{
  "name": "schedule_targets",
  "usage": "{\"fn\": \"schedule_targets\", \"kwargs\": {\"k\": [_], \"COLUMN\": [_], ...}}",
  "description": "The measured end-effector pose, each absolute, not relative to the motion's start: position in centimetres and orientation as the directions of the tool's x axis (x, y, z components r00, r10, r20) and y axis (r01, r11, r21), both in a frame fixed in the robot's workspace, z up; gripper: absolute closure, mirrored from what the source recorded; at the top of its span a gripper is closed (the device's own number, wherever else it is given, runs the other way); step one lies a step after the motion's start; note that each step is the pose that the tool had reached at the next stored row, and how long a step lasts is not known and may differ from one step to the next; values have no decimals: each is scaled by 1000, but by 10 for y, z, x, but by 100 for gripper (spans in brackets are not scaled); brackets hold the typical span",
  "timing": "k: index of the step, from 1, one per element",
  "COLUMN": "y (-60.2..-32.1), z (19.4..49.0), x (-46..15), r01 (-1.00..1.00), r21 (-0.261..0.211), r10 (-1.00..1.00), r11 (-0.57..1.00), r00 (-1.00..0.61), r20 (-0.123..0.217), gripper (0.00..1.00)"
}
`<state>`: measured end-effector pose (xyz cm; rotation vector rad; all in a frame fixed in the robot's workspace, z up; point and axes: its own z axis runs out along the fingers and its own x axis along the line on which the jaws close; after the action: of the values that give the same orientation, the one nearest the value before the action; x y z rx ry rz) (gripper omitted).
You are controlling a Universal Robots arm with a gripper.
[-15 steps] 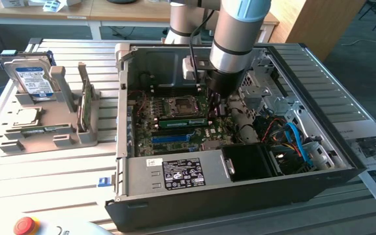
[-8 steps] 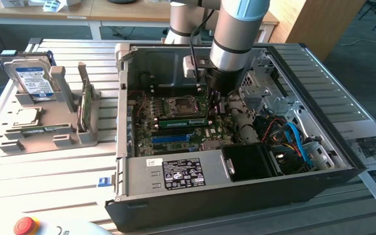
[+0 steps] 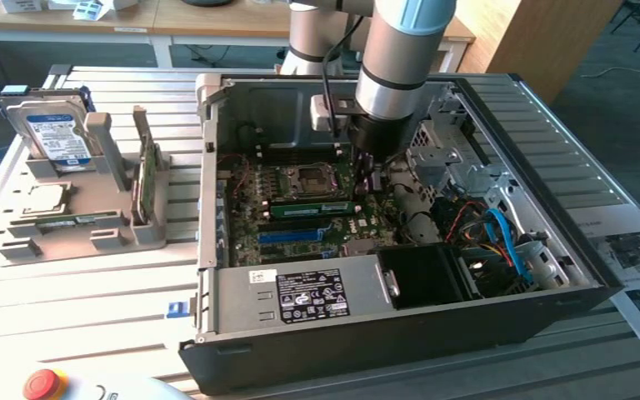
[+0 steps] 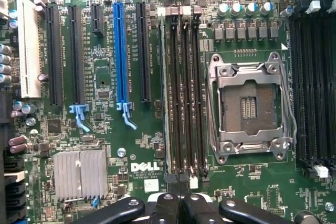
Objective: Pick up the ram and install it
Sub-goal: 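Insert the ram into the slot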
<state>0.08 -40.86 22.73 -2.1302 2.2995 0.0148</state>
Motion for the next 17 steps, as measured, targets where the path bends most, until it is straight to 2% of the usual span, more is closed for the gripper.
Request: {"fn": "schedule_targets", "kwargs": {"k": [17], "y": [-413], "z": [227], "x": [-5], "r01": [-997], "r21": [4], "r10": [-997], "r11": [76], "r00": [-76], "r20": [-11], "gripper": [89]}}
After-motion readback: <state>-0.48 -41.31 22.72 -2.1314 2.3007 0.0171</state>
